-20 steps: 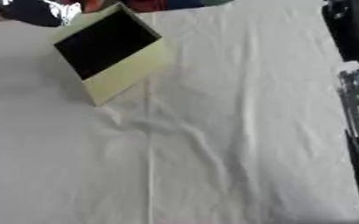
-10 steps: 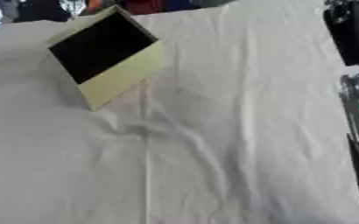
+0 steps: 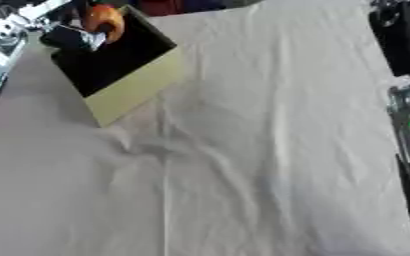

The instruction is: Pick up objects on the table and place them in the box.

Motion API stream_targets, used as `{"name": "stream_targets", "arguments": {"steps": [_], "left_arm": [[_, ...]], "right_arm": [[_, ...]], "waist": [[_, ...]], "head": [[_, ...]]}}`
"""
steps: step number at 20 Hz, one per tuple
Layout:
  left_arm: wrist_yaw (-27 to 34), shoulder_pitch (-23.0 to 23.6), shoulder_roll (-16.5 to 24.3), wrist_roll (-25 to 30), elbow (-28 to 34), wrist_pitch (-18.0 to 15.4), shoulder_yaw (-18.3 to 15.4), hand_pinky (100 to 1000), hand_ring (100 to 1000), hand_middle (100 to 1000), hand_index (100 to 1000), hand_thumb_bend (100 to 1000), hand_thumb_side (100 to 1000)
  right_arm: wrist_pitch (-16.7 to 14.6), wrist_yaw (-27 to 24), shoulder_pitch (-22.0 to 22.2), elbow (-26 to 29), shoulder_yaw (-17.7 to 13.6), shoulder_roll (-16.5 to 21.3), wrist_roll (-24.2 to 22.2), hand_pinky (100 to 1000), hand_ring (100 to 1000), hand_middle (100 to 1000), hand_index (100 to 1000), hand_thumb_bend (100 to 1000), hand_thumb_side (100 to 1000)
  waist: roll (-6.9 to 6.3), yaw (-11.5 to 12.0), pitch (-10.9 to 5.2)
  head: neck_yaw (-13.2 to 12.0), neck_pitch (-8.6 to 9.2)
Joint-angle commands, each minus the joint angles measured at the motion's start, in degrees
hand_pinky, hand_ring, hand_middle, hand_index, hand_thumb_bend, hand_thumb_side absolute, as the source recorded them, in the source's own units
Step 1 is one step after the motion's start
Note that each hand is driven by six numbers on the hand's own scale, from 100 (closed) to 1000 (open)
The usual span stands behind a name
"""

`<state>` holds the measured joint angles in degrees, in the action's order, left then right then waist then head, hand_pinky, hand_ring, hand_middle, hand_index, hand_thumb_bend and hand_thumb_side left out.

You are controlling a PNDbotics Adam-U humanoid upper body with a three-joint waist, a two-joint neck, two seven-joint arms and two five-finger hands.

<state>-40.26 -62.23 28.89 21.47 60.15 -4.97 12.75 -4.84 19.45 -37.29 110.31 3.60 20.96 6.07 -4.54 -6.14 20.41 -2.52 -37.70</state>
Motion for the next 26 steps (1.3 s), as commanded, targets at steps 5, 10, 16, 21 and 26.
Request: {"name": "stream_targets", "arguments": {"steps": [5, 10, 16, 21, 26], "left_arm": [[-6.26, -2.48, -0.44, 0.7, -8.09, -3.4, -1.4, 592, 731, 669, 753, 100, 263], [-11.45, -2.79, -0.6, 1.25, -8.62, -5.6, -2.04, 730, 843, 805, 904, 466, 530], [-15.62, -2.93, -0.63, -0.78, -8.22, -6.08, -2.79, 731, 849, 821, 921, 599, 589], [-15.27, -3.12, -0.78, -2.6, -7.5, -5.36, -3.78, 708, 835, 816, 913, 559, 604], [-13.21, -3.48, -0.48, -3.41, -5.46, -3.96, -4.58, 672, 804, 801, 897, 416, 588]], "right_arm": [[-0.03, -0.22, -1.01, 1.2, -0.15, 0.47, 0.11, 830, 726, 583, 814, 100, 953], [0.03, -0.15, -0.81, 1.16, -0.27, 0.35, 0.23, 830, 725, 583, 814, 100, 955], [0.02, -0.2, -0.52, 1.18, -0.32, 0.22, 0.3, 829, 725, 582, 813, 100, 955], [0.0, -0.21, -0.3, 1.23, -0.41, 0.04, 0.37, 829, 725, 582, 812, 100, 953], [-0.02, -0.11, -0.08, 1.29, -0.47, -0.24, 0.37, 829, 725, 582, 812, 100, 955]], "waist": [[0.33, 0.05, -1.28], [0.38, 0.06, -1.36], [0.29, -0.01, -1.53], [0.28, -0.06, -1.78], [0.3, 0.04, -2.15]], "head": [[-0.11, 0.34], [-0.48, 0.07], [-0.57, -0.03], [-0.62, 0.02], [-0.6, -0.18]]}}
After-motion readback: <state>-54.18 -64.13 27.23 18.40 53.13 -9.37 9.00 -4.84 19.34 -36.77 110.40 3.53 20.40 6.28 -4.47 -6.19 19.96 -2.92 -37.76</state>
